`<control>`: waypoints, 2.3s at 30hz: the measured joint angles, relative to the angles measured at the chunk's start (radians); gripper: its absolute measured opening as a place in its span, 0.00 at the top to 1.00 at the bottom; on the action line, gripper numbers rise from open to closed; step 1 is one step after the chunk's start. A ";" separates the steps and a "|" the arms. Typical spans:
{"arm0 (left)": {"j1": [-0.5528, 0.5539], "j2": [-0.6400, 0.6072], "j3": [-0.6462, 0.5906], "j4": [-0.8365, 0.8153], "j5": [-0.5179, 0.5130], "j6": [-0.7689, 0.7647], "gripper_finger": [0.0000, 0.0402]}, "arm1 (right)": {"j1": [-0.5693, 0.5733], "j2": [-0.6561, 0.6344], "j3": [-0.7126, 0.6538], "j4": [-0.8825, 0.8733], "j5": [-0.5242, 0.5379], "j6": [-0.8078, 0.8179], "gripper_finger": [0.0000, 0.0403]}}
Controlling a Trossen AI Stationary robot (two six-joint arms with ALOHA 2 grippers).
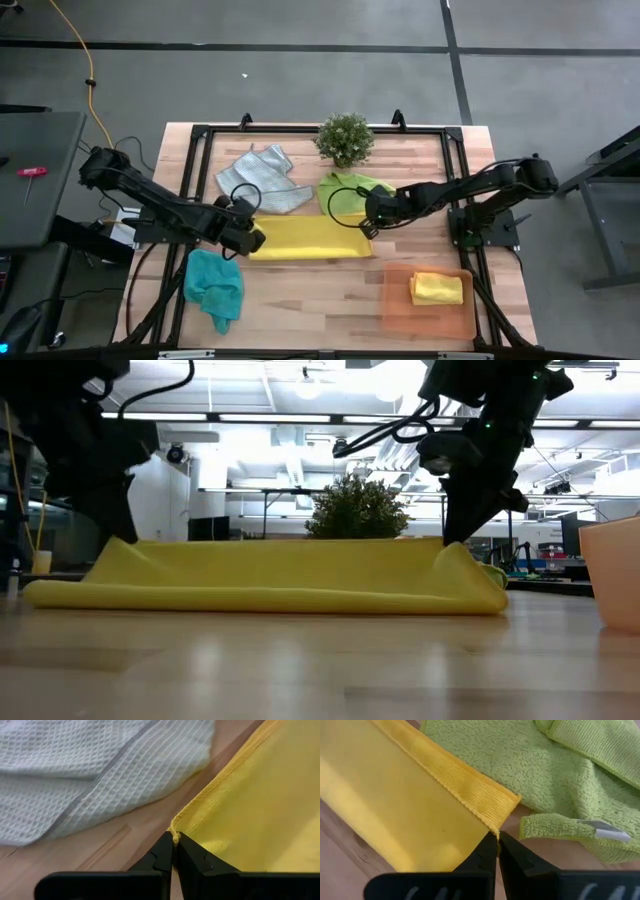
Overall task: Fold microfiber towels
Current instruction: Fold the yellow microfiber towel
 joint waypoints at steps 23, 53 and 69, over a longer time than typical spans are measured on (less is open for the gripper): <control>0.061 -0.374 -0.020 0.144 0.209 0.349 0.62 | -0.001 0.001 0.170 -0.011 -0.286 -0.478 0.43; 0.025 -0.006 -0.235 0.525 0.236 0.406 0.88 | 0.110 0.284 0.171 -0.061 -0.224 -0.602 0.67; 0.025 -0.001 -0.234 0.502 0.326 0.466 0.89 | 0.111 0.260 0.171 -0.284 -0.201 -0.620 0.68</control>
